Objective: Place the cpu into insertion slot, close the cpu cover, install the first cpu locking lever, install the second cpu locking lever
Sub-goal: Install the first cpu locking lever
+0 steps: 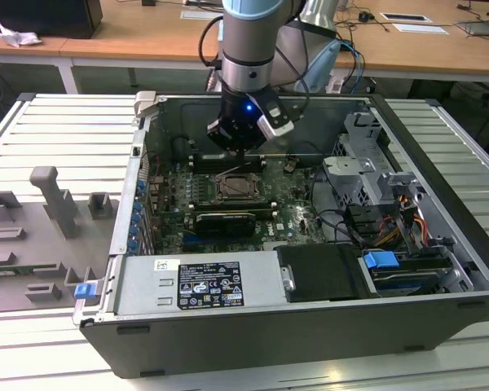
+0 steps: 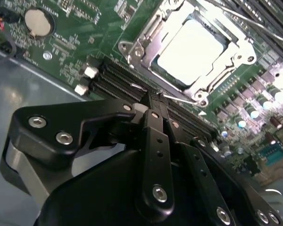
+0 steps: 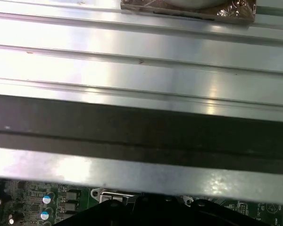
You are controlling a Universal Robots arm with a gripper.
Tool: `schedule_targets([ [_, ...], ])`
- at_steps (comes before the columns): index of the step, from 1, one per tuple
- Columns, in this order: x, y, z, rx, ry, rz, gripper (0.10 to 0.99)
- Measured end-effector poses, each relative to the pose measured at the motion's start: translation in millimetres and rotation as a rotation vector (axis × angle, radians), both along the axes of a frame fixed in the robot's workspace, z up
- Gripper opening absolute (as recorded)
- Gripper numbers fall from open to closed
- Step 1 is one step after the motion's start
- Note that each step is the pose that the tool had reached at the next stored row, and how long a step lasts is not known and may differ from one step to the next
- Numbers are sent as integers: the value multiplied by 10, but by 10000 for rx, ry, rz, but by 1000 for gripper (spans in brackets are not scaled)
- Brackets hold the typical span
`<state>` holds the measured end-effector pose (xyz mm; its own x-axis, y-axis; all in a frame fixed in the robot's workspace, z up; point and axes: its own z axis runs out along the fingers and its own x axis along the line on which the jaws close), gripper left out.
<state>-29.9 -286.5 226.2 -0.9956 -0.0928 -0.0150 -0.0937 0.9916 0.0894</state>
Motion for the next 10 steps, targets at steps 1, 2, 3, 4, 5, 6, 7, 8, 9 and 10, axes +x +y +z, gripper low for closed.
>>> schedule_targets([
  [1, -17, -2, 8, 40, -15, 1, 106],
  [2, -29, -3, 11, 57, -31, 1, 106],
  [3, -43, -3, 12, 72, -66, 6, 106],
  [4, -48, -3, 12, 76, -94, 13, 106],
  [5, -50, -2, 11, 79, -135, 33, 106],
  [6, -50, -2, 10, 79, -161, 61, 106],
  [7, -49, -2, 9, 79, -175, 83, 106],
  [8, -48, -2, 8, 79, -176, 84, 106],
  [9, -42, 0, 3, 78, -176, 84, 106],
  [10, -35, 4, -3, 79, -177, 83, 106],
])
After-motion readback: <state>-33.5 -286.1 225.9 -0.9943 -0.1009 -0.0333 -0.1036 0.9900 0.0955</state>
